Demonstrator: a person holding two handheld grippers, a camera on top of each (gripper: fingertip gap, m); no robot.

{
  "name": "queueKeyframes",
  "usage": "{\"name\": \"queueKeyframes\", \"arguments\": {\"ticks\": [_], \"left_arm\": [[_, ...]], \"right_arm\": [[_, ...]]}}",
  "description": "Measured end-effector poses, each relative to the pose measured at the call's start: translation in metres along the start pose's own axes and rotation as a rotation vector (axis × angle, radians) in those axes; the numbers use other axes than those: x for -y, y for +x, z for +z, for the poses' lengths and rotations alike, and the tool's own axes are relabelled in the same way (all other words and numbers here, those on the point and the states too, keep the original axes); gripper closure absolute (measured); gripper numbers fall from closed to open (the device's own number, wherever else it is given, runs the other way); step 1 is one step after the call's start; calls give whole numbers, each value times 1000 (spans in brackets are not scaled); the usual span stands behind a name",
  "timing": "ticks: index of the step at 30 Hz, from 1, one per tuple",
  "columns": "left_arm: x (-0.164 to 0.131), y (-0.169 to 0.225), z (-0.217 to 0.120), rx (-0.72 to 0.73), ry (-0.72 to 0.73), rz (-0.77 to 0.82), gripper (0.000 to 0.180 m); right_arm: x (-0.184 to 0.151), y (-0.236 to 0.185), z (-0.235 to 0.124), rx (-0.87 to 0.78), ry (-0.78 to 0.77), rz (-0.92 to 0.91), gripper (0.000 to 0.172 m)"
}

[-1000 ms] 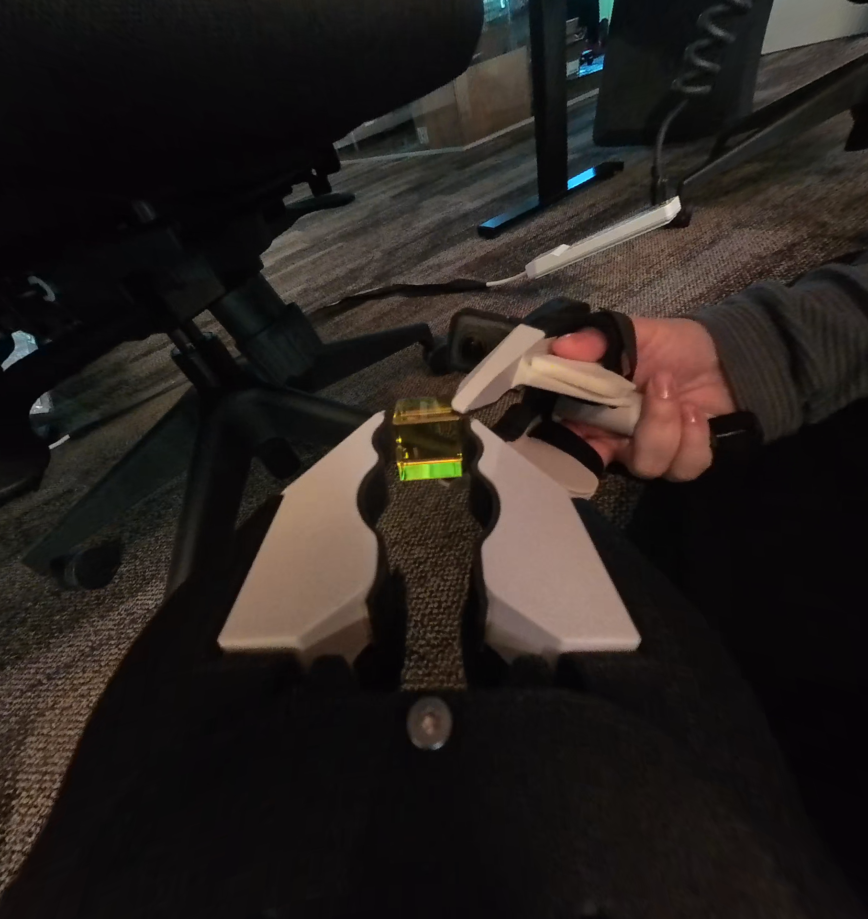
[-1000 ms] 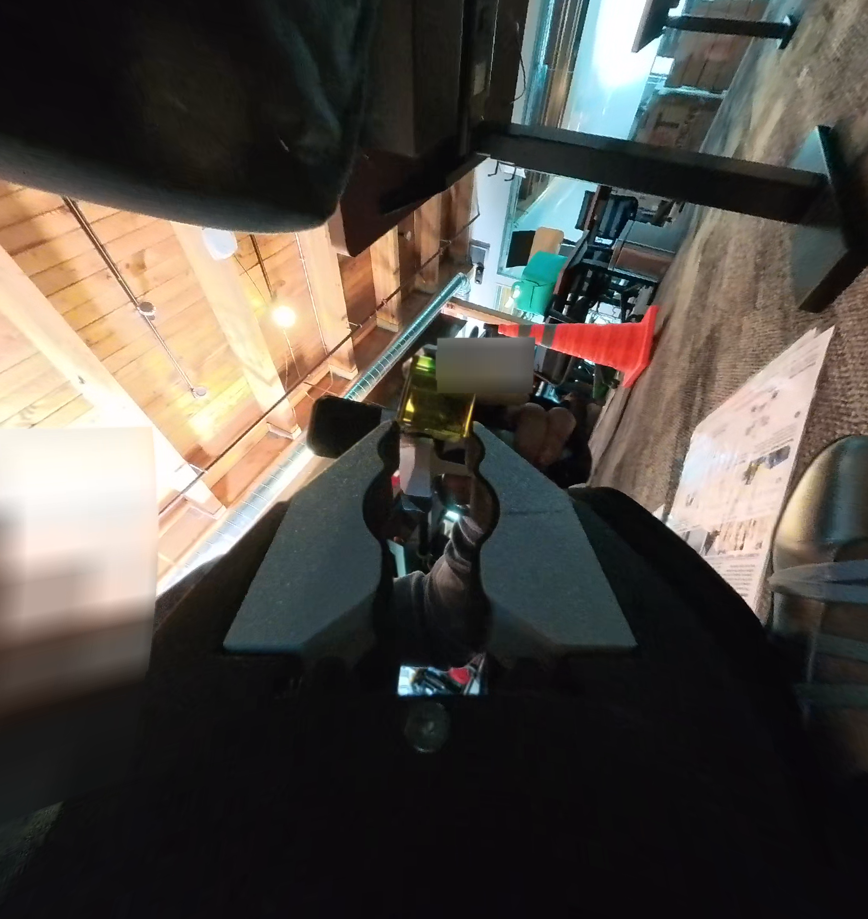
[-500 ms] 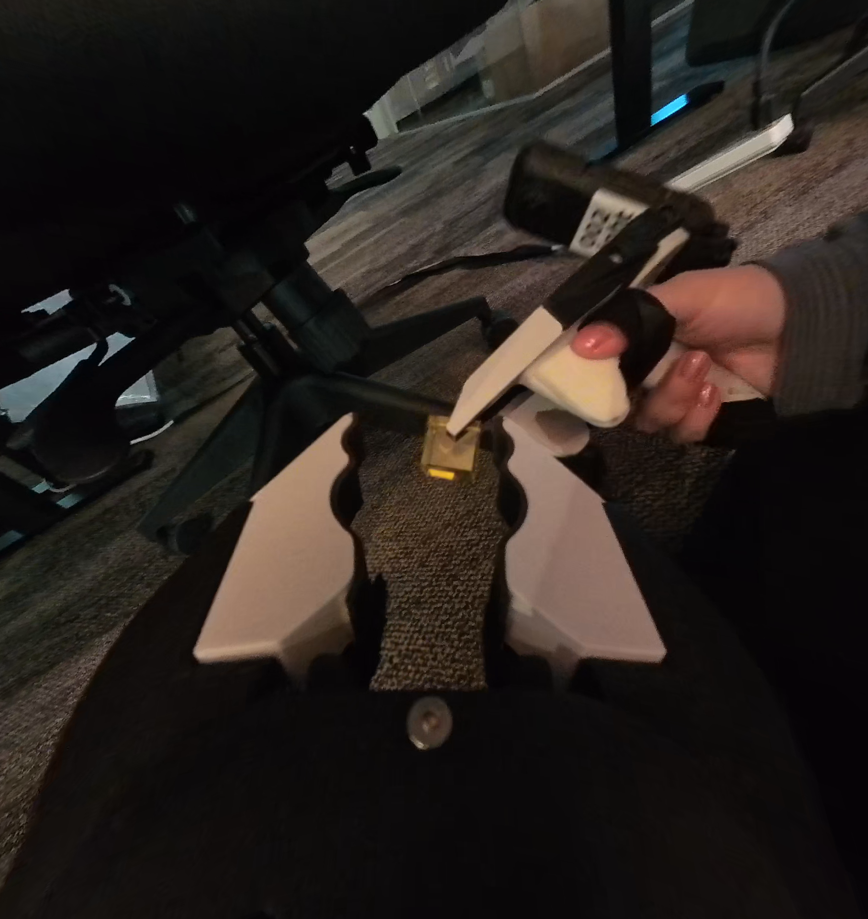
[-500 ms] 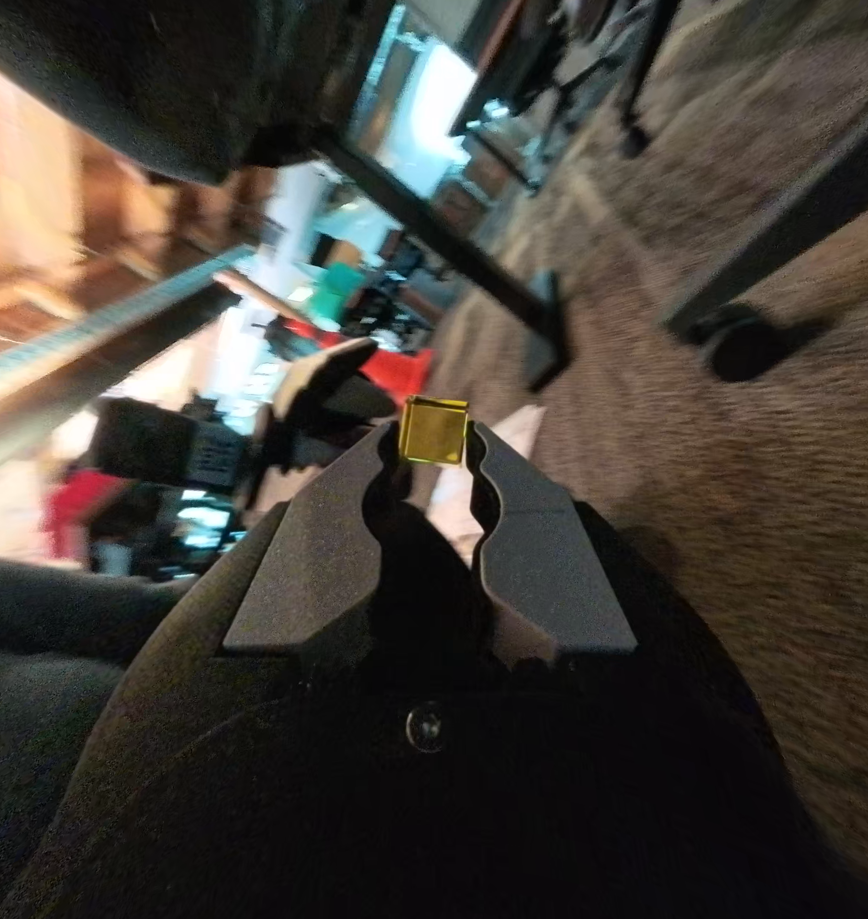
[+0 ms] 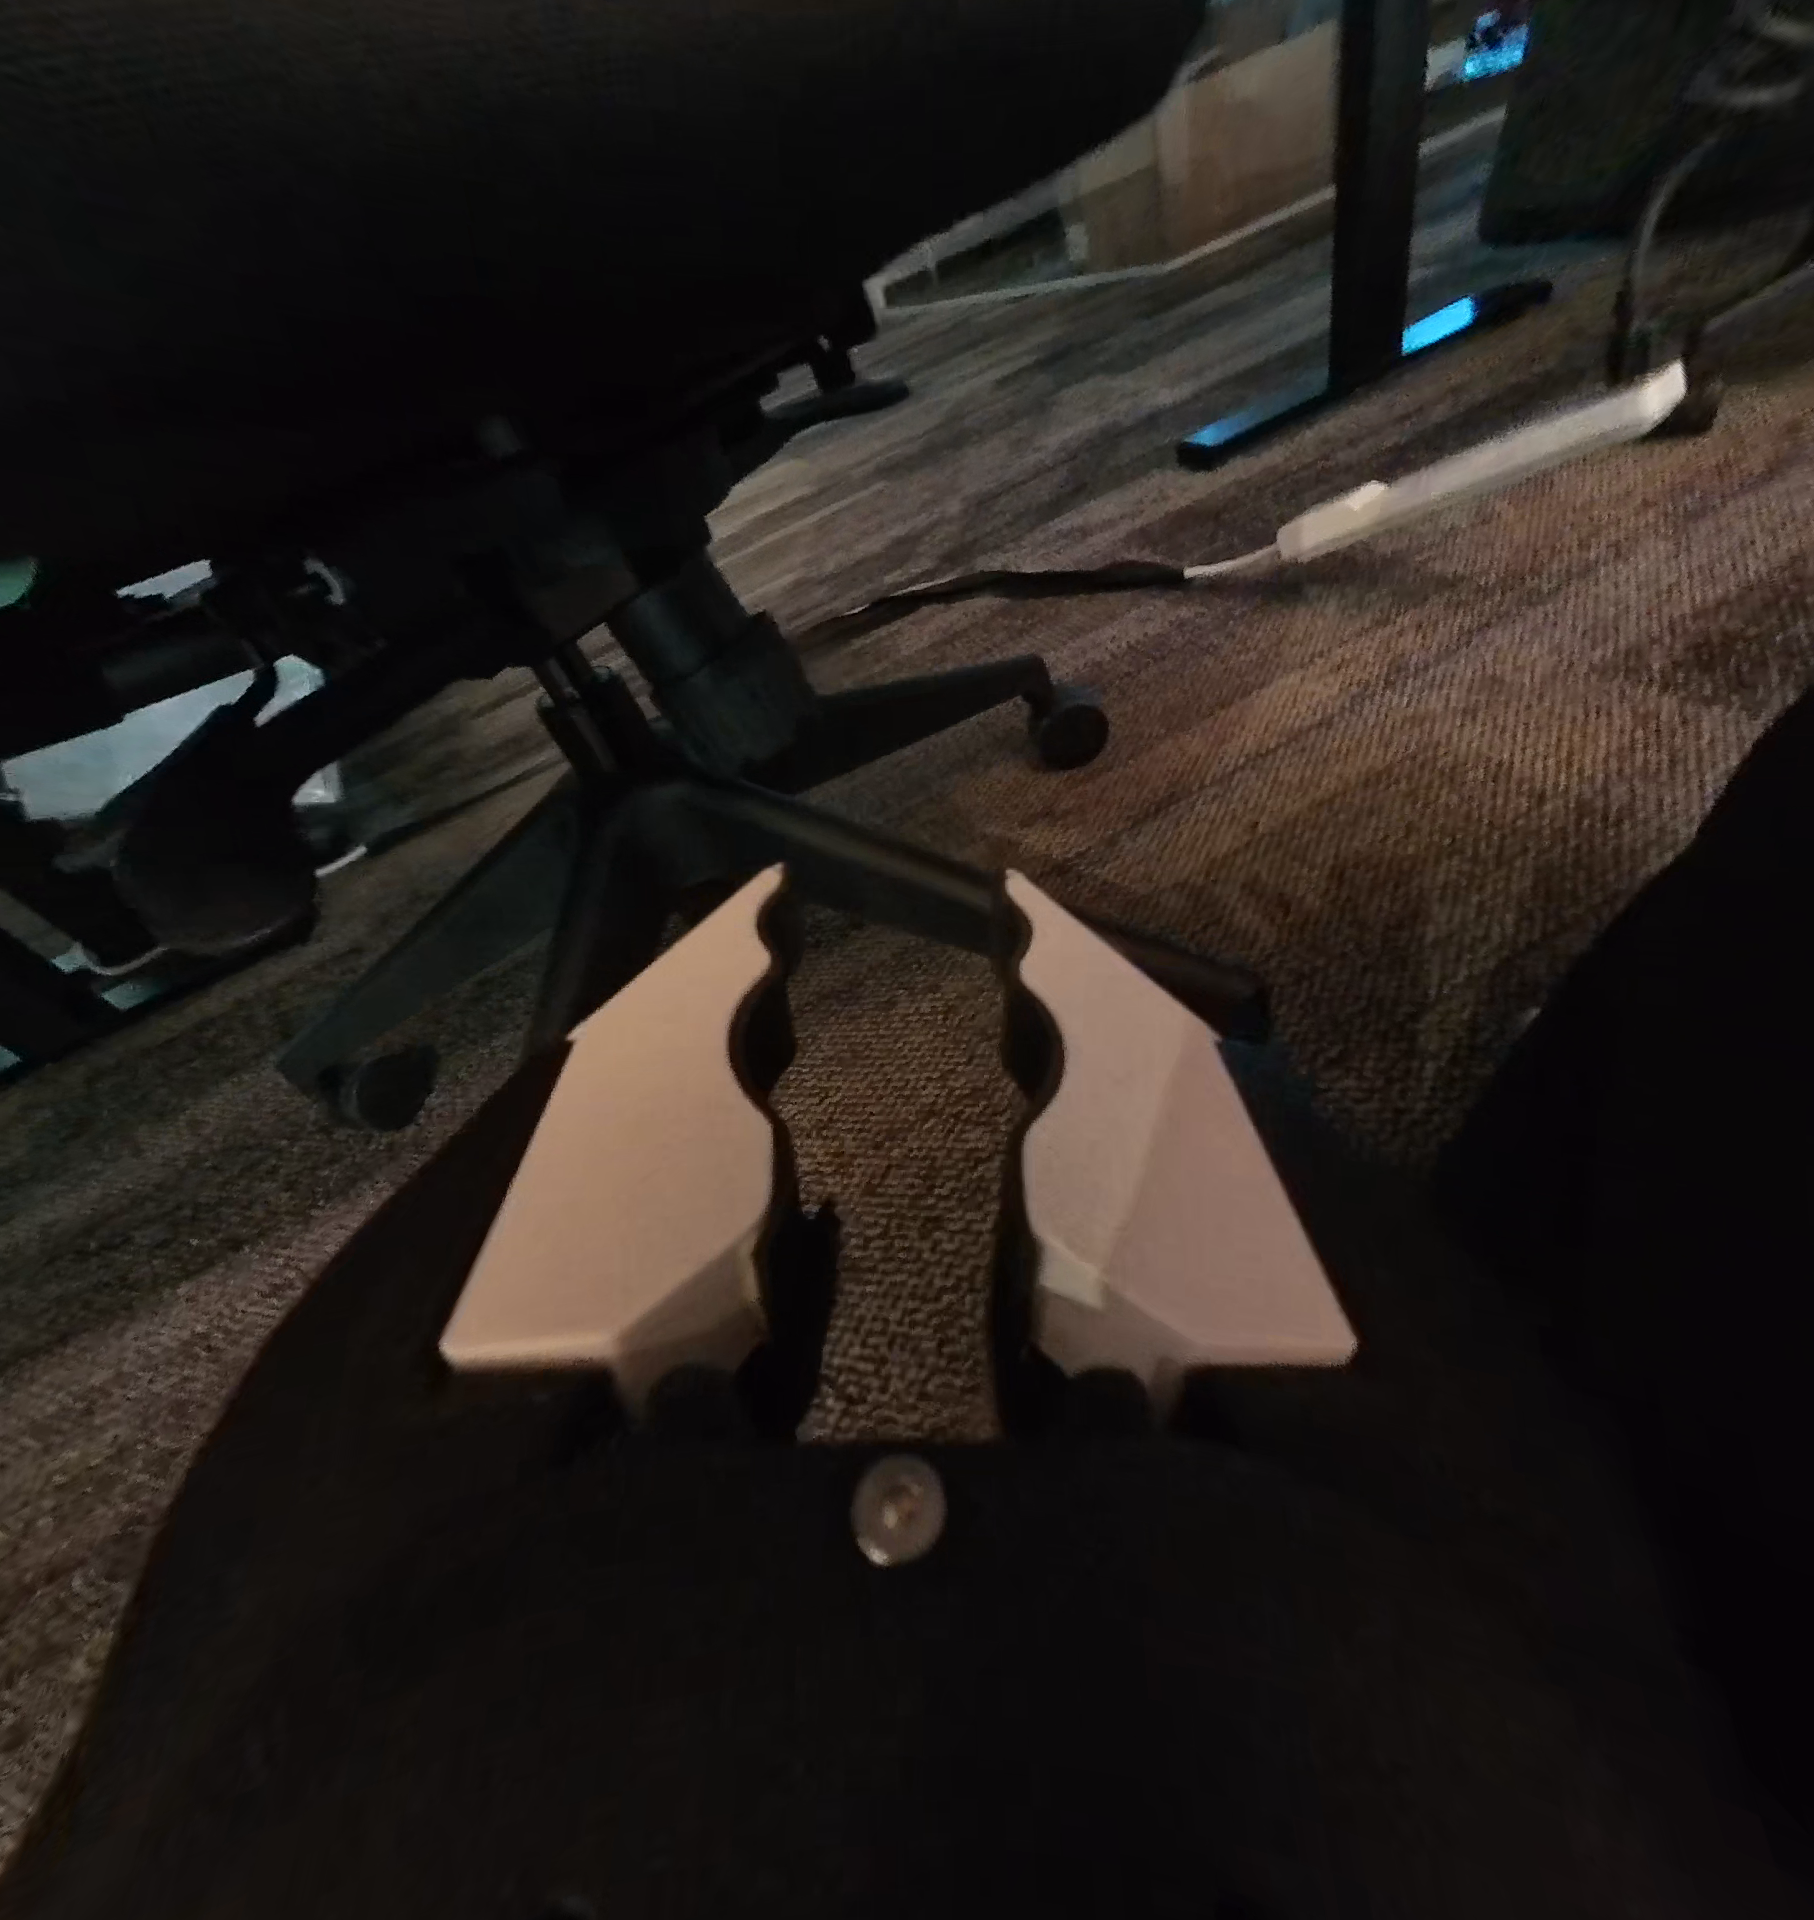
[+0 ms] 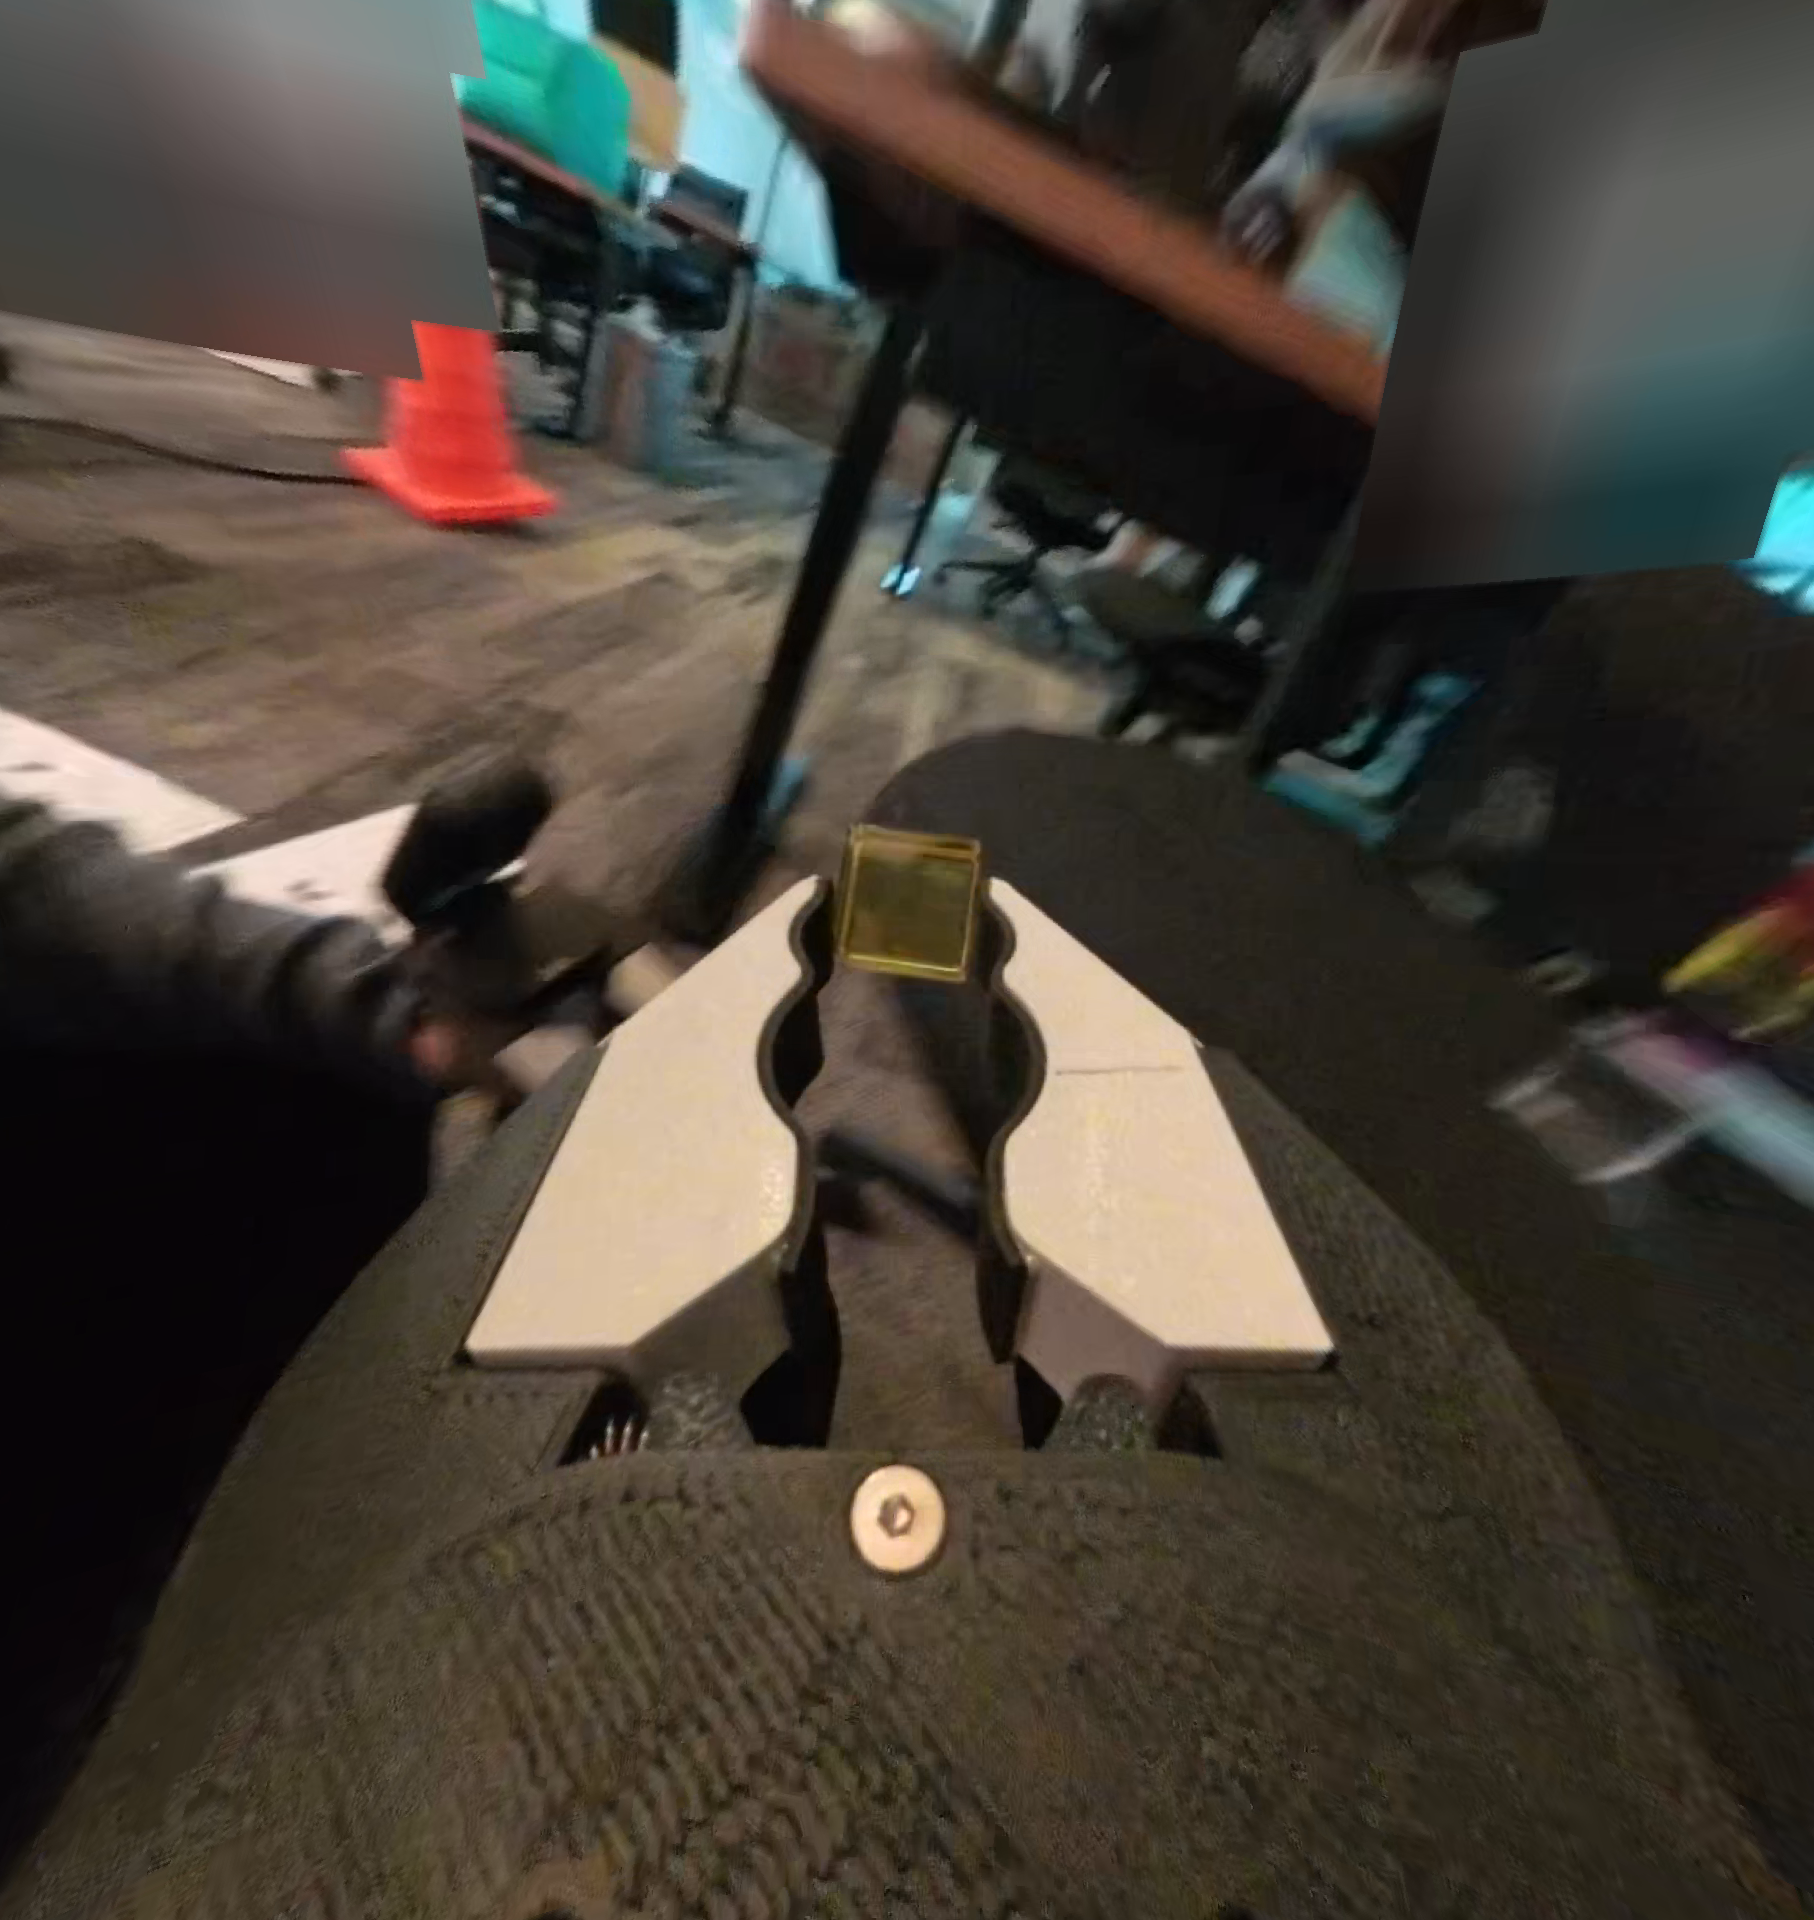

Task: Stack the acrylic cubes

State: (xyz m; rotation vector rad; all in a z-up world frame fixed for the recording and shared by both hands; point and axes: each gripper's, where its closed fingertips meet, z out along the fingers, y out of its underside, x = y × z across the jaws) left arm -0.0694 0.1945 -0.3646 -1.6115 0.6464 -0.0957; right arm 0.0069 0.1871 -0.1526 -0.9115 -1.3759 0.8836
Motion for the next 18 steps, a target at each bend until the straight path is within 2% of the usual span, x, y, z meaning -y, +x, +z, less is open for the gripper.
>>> {"name": "queueKeyframes", "arguments": {"ticks": [1, 3, 6, 9, 12, 18], "left_arm": [[-2, 3, 1, -3, -11, 30, 147], [-5, 7, 2, -5, -33, 80, 148], [-4, 13, 0, -28, -22, 97, 150], [-2, 7, -2, -16, -8, 68, 152], [0, -1, -4, -13, 17, -3, 152], [9, -13, -9, -12, 76, -112, 153]], "right_arm": [[21, 29, 1, -39, -3, -42, 146], [42, 99, 15, -132, -124, -70, 146], [39, 194, 47, -208, -389, 25, 146], [25, 258, 74, -249, -590, 154, 146], [4, 292, 86, -286, -777, 239, 146], [-18, 304, 92, -277, -964, 428, 146]]}}
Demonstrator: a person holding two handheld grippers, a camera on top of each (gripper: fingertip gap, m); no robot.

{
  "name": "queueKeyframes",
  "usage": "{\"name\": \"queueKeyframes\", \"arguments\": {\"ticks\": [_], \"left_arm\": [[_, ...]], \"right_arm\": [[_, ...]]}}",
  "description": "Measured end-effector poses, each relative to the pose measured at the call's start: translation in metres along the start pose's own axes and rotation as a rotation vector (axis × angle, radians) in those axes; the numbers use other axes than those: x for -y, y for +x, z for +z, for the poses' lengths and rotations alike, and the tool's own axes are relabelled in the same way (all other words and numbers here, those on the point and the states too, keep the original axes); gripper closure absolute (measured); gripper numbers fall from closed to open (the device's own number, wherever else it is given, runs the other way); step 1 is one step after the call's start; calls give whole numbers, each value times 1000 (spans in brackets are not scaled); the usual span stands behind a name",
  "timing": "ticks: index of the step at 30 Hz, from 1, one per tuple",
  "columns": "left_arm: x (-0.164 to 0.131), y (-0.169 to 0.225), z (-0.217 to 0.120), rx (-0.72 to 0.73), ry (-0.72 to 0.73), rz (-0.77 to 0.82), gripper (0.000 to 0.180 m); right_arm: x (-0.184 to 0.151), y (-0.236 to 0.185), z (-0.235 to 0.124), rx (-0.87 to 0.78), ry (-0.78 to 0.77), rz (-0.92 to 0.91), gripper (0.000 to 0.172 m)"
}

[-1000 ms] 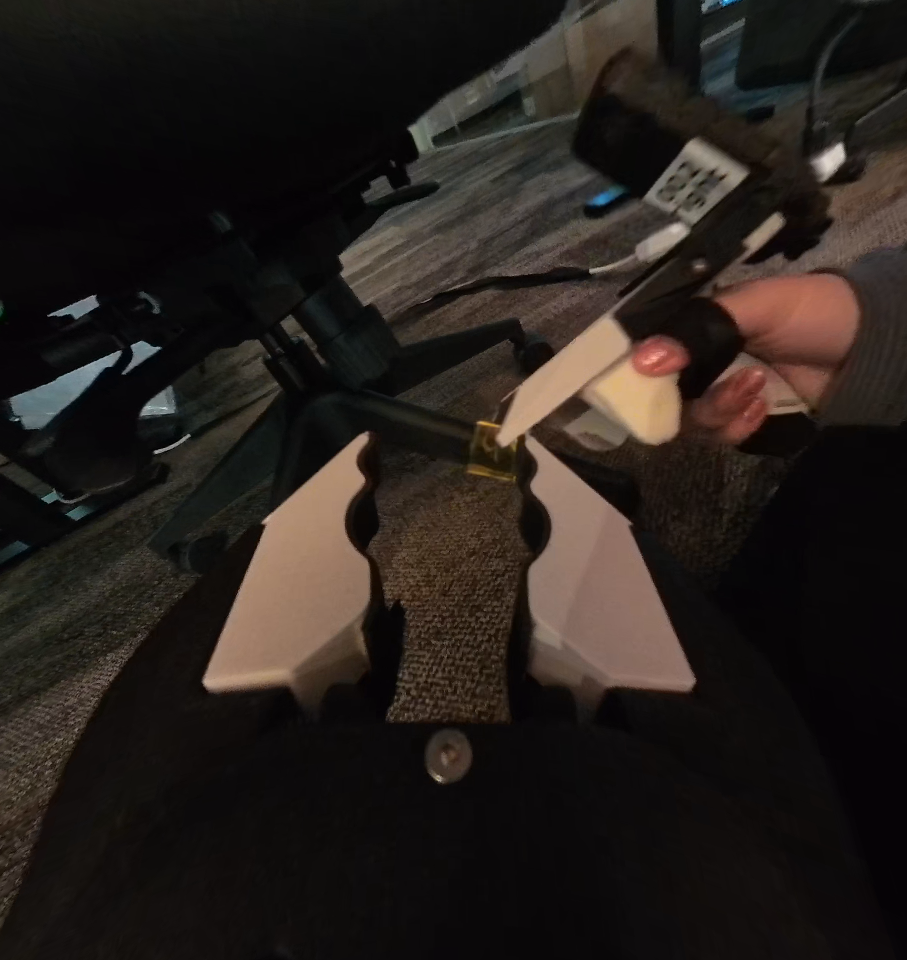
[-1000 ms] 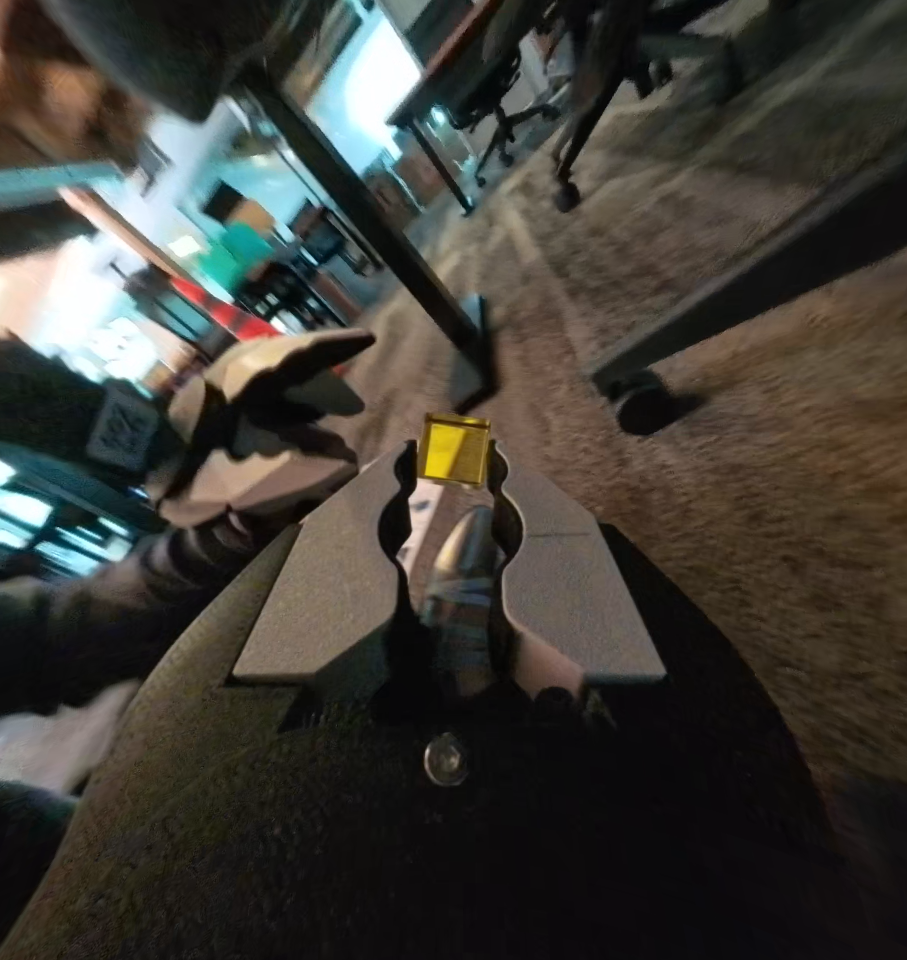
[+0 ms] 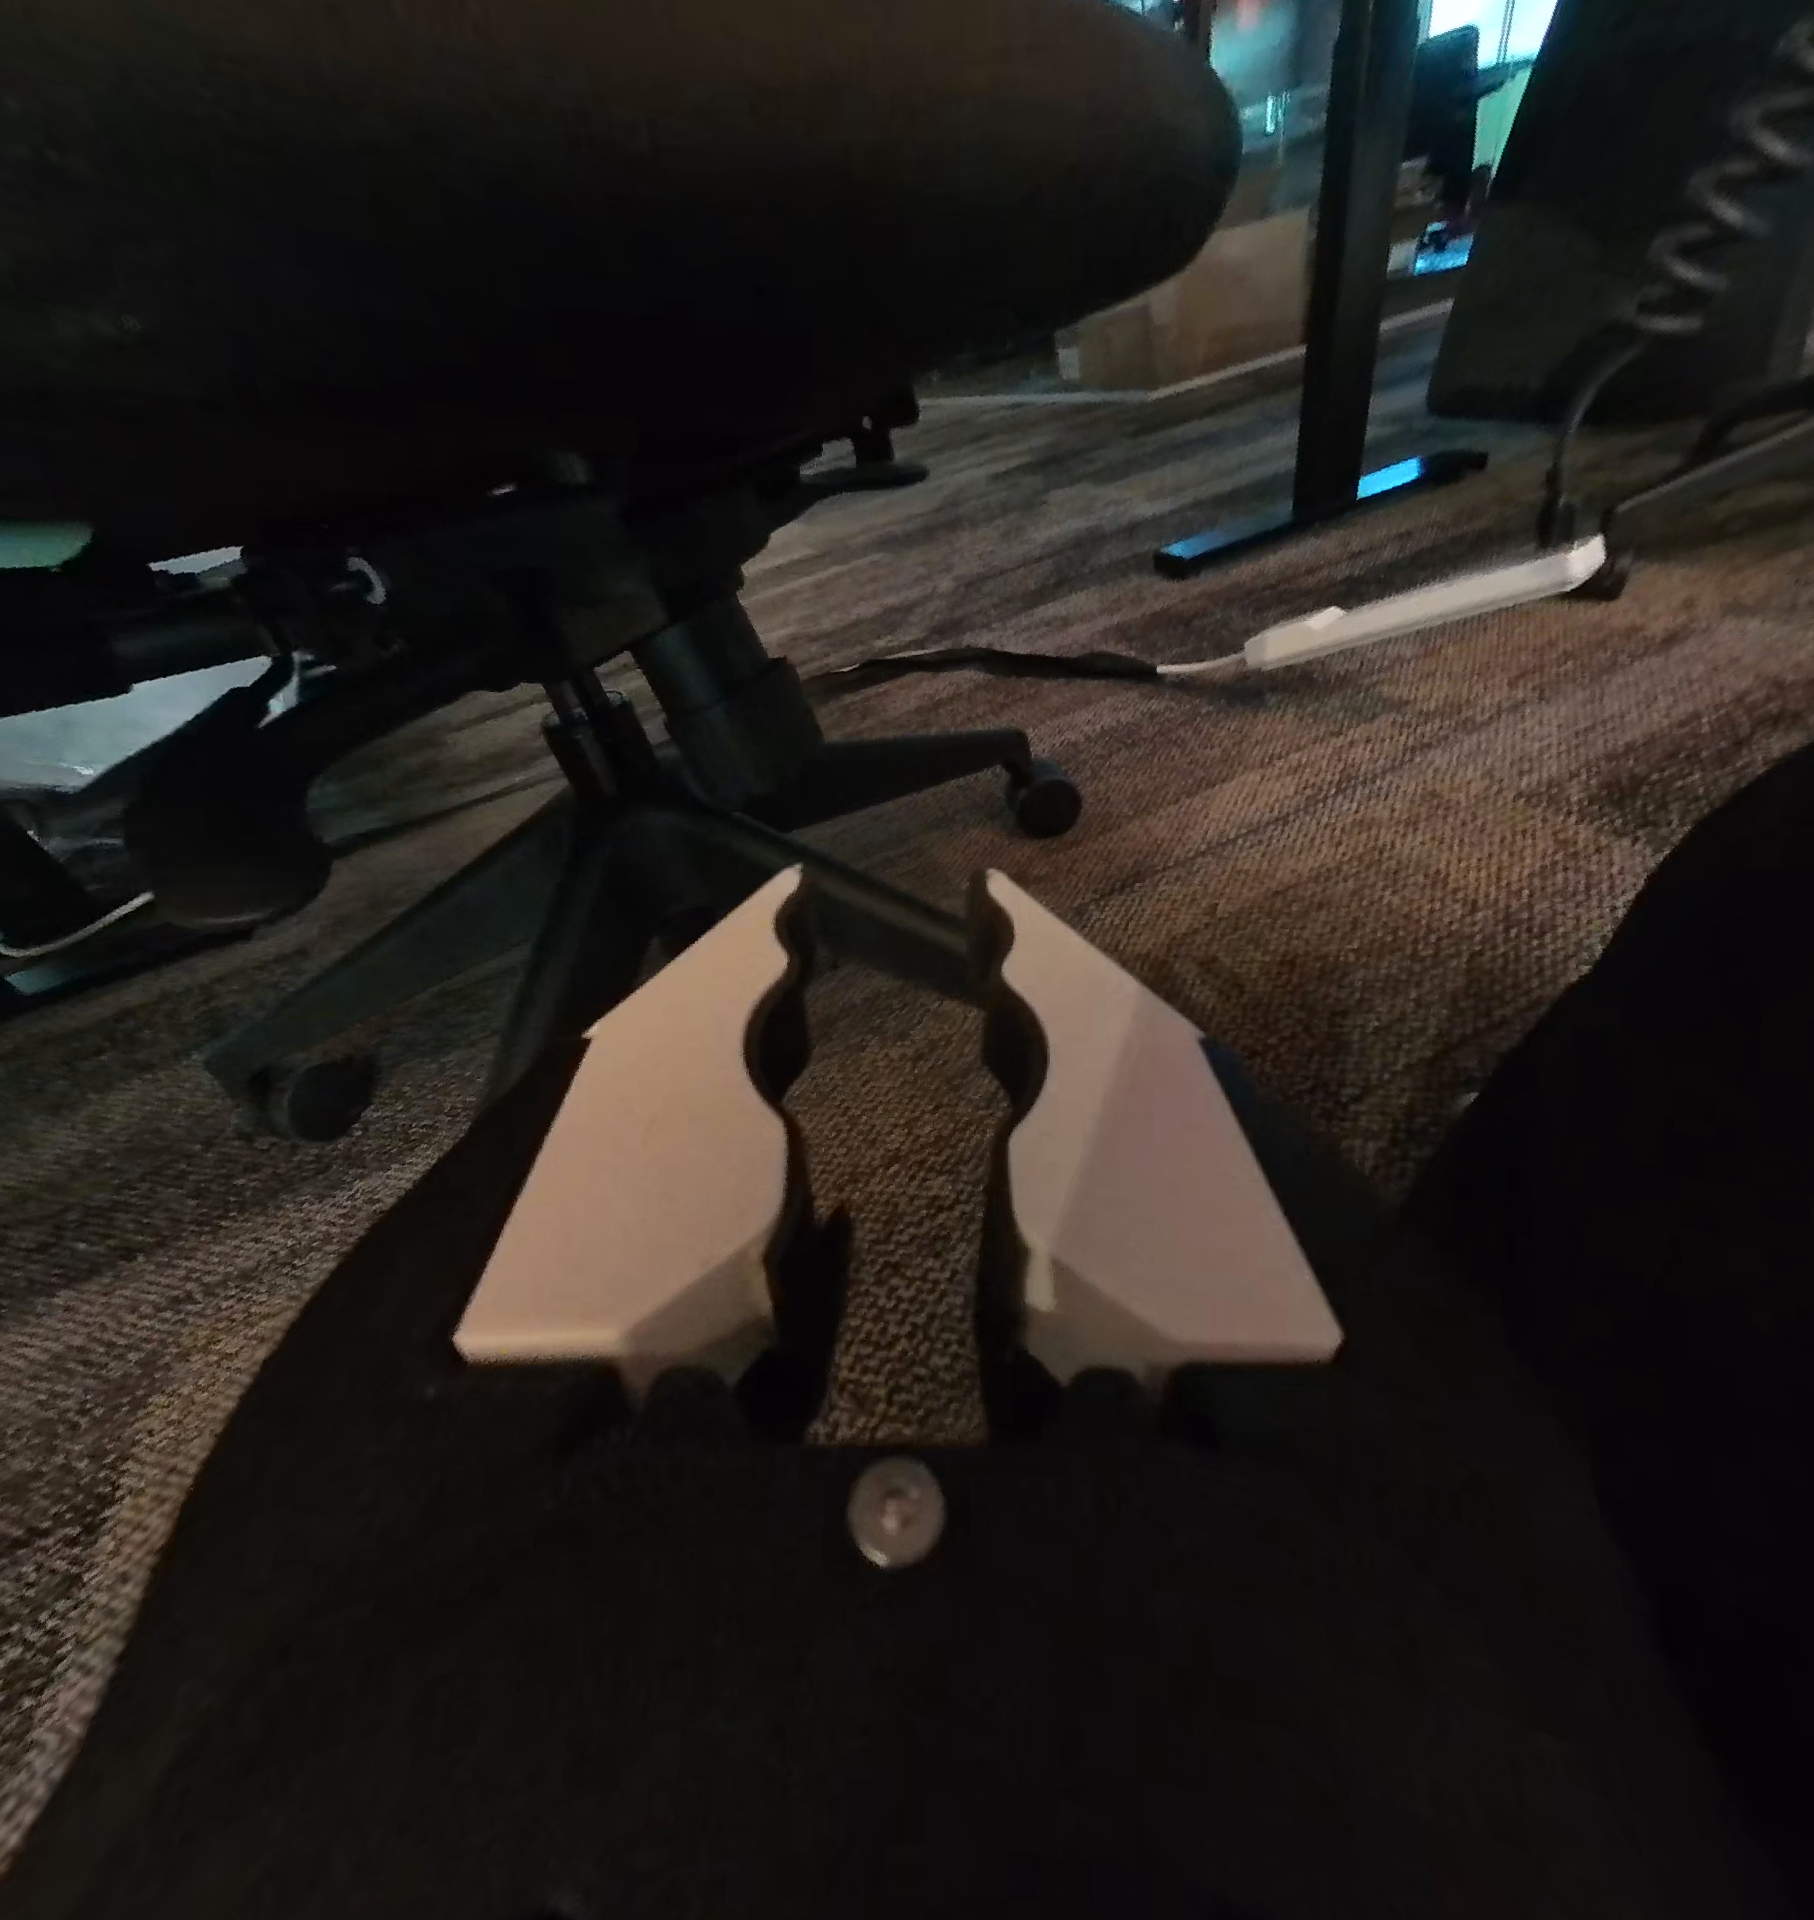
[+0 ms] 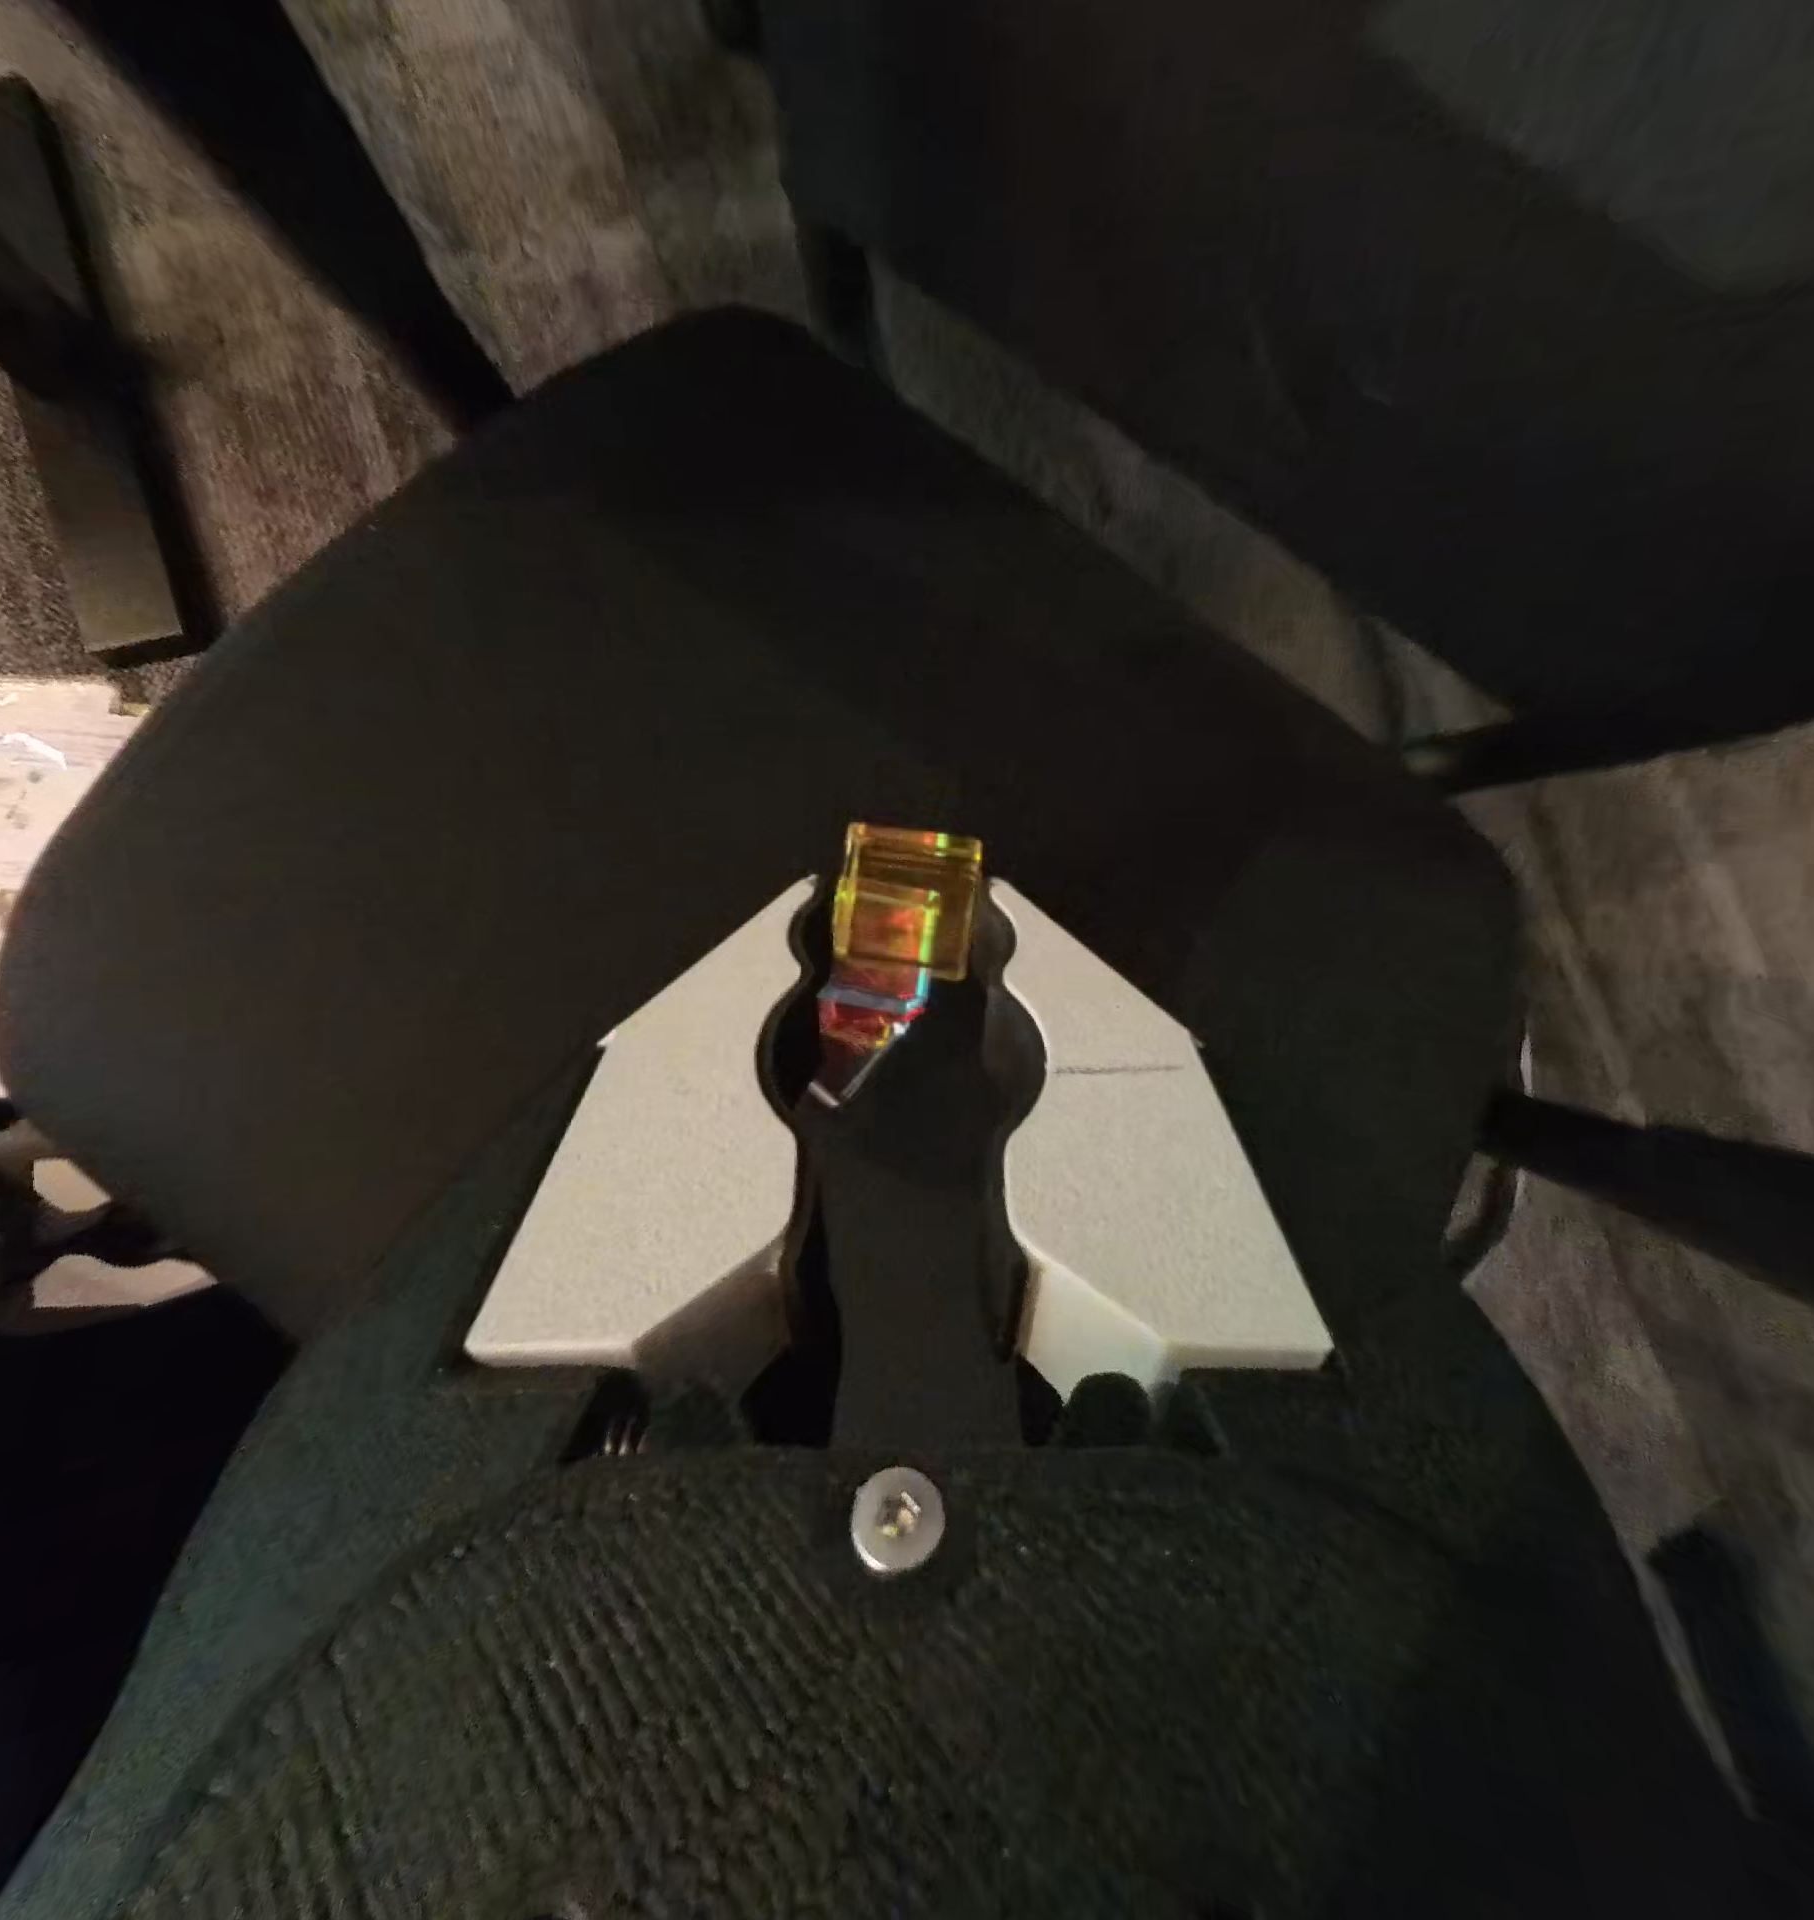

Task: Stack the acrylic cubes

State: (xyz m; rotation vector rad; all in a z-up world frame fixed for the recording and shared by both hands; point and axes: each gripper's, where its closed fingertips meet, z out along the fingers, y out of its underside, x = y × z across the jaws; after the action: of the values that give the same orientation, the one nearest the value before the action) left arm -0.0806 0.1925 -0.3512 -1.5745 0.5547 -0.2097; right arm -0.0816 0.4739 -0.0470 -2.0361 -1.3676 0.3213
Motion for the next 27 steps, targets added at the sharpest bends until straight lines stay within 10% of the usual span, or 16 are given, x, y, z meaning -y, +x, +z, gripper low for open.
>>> {"name": "queueKeyframes", "arguments": {"ticks": [19, 27], "left_arm": [[8, -8, -4, -39, 59, -190, 153], [7, -8, -5, -41, 52, -186, 153]], "right_arm": [[-22, 0, 10, 108, -122, 92, 139], [-10, 6, -13, 127, 160, 121, 112]]}}
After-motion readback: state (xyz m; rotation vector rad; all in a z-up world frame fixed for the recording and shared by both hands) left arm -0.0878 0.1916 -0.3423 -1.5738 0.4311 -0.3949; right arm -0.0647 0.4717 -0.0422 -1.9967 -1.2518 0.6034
